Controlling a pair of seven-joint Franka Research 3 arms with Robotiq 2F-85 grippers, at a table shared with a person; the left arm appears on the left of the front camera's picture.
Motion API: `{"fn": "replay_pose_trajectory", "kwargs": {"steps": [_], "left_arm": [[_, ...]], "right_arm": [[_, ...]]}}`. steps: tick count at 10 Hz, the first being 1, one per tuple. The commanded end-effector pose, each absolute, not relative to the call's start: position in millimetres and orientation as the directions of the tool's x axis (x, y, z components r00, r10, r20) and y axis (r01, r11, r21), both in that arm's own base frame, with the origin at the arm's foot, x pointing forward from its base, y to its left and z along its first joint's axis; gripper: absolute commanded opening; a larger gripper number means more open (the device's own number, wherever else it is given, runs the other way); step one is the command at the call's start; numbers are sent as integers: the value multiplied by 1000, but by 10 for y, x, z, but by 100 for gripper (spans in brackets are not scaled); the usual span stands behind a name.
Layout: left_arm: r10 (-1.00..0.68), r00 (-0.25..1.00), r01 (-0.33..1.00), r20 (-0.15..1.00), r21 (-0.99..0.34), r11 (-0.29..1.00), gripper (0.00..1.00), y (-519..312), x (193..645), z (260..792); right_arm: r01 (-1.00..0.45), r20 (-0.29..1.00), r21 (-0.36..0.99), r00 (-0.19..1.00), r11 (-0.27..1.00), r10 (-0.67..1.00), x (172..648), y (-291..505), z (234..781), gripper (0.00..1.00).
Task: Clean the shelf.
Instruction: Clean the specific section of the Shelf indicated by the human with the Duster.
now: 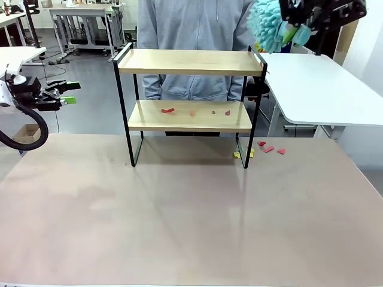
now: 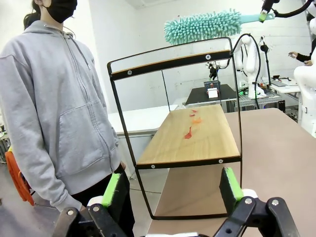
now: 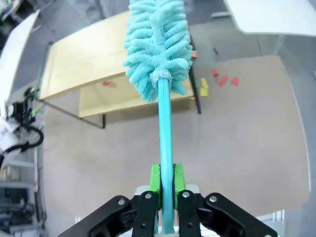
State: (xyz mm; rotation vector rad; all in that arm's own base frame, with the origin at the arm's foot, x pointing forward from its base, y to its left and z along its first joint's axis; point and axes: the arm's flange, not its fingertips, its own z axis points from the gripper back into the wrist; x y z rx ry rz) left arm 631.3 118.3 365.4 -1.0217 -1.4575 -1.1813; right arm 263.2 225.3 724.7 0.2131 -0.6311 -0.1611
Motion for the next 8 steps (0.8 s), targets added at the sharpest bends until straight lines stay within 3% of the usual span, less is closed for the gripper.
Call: {"fn": "replay_pose_trajectory", "kwargs": {"steps": [1,4,6,8], "left_arm": [[28,-183,969,983,176,172,100,1176,6286,3673],[28,-183,969,983,176,172,100,1176,6286,3673],[28,-183,969,983,176,172,100,1176,6286,3673],[28,-183,969,983,176,172,100,1176,6286,3673]], "right_arm": [[-163,538,334,842,928,-46,2527,2083,7134,13],[-430,493,375,843,821,216,2403,2066,7046,13],[-604,450,348,779,717,438,2350,2108,6914,13],[-710,318,283,704,645,635,2350,2168,6666,13]]}}
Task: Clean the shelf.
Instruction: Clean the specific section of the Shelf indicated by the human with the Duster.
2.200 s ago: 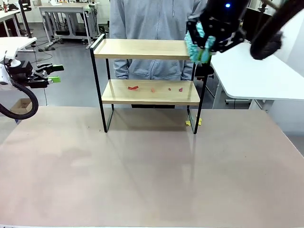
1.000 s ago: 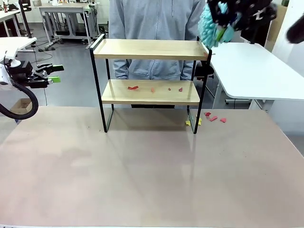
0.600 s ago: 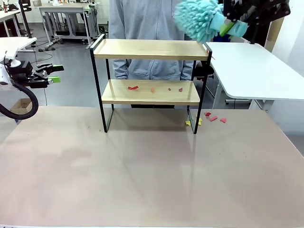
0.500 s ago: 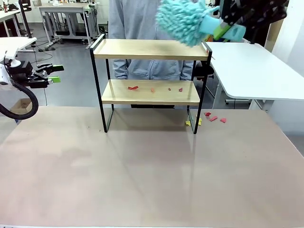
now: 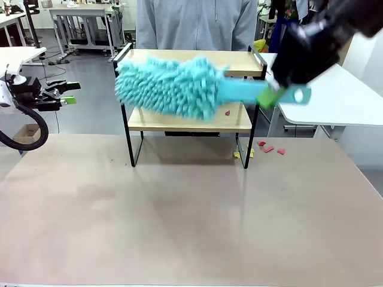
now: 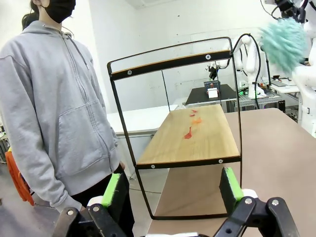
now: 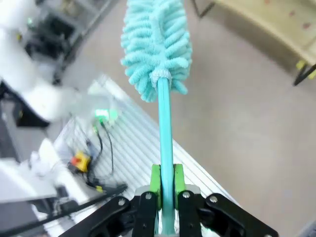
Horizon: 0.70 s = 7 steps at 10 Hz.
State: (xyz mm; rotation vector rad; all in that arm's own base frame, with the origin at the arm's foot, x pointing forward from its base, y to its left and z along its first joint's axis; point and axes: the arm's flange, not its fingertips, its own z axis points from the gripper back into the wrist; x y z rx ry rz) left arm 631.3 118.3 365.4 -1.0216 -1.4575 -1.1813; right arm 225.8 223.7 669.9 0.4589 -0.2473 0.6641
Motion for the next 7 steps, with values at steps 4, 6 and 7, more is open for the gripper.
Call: {"fn": "replay_pose_trajectory", "kwargs": {"steps": [4,6,7], "left_arm": [[28,-183,969,983,176,172,100,1176,6286,3673],[28,-183,969,983,176,172,100,1176,6286,3673],[28,-183,969,983,176,172,100,1176,6286,3673]], "right_arm": [[-754,104,253,644,606,758,2339,1708,6103,13],[-749,80,307,635,587,769,2288,1307,5715,13],[-736,84,333,646,589,759,2241,1115,5517,13]]}}
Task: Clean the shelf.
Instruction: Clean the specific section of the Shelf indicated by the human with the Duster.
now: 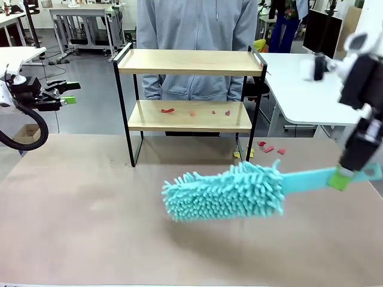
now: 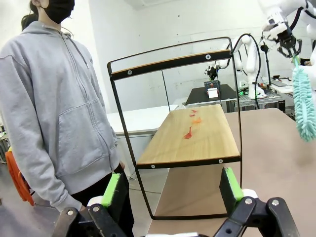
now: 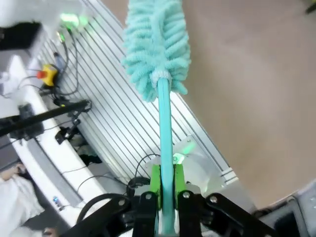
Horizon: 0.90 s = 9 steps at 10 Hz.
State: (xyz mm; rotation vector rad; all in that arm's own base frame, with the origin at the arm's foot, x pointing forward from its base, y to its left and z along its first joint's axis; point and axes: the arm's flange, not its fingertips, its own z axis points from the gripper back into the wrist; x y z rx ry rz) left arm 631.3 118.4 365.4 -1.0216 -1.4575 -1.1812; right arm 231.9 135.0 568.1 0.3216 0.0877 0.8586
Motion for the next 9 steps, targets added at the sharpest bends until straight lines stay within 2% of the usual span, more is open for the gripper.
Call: {"fn": "replay_pose_trajectory", "kwargs": {"steps": [1,4,5,6,7,9], "left_arm": [[28,-183,969,983,176,172,100,1176,6286,3673],[28,-183,969,983,176,172,100,1176,6286,3673],[28,-183,969,983,176,172,100,1176,6286,3673],[28,-183,969,983,176,172,100,1176,6286,3673],[28,-183,969,983,176,172,100,1176,6286,3673],[28,-183,969,983,176,172,100,1176,6286,3673]], "right_arm": [[-730,92,352,650,586,754,2159,923,5336,13],[-734,157,376,651,565,742,1896,492,5012,13],[-750,170,355,638,557,751,1864,441,5024,13],[-748,209,398,637,531,742,1935,433,5163,13],[-717,137,383,668,583,732,2004,550,5170,13],[-717,137,383,668,583,732,2004,550,5170,13]]}}
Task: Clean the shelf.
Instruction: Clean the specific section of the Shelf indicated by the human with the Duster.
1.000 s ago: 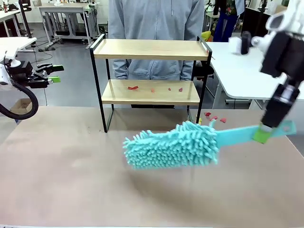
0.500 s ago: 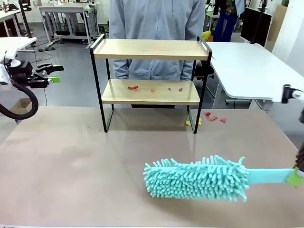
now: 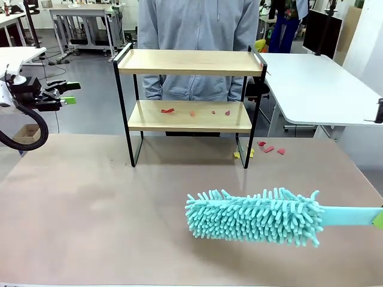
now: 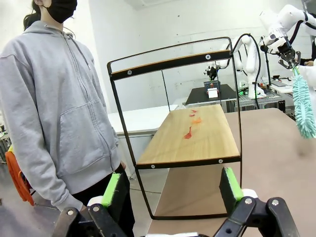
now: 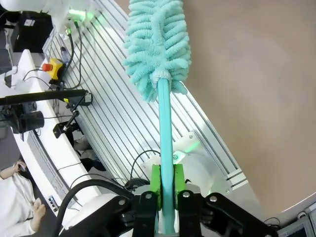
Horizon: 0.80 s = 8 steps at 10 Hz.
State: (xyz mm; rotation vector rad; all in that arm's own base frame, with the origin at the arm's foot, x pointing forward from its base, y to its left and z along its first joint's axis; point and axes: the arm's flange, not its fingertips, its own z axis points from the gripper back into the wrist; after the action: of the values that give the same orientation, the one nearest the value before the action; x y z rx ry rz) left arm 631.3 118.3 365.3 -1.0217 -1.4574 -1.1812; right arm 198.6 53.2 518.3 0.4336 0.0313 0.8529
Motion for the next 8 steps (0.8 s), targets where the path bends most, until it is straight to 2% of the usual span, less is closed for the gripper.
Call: {"fn": "replay_pose_trajectory", "kwargs": {"steps": [1,8], "left_arm": [[28,-183,969,983,176,172,100,1176,6286,3673],[28,-183,969,983,176,172,100,1176,6286,3673]], "right_arm": [[-717,137,383,668,583,732,2004,550,5170,13],[-717,137,383,668,583,732,2004,550,5170,13]]}}
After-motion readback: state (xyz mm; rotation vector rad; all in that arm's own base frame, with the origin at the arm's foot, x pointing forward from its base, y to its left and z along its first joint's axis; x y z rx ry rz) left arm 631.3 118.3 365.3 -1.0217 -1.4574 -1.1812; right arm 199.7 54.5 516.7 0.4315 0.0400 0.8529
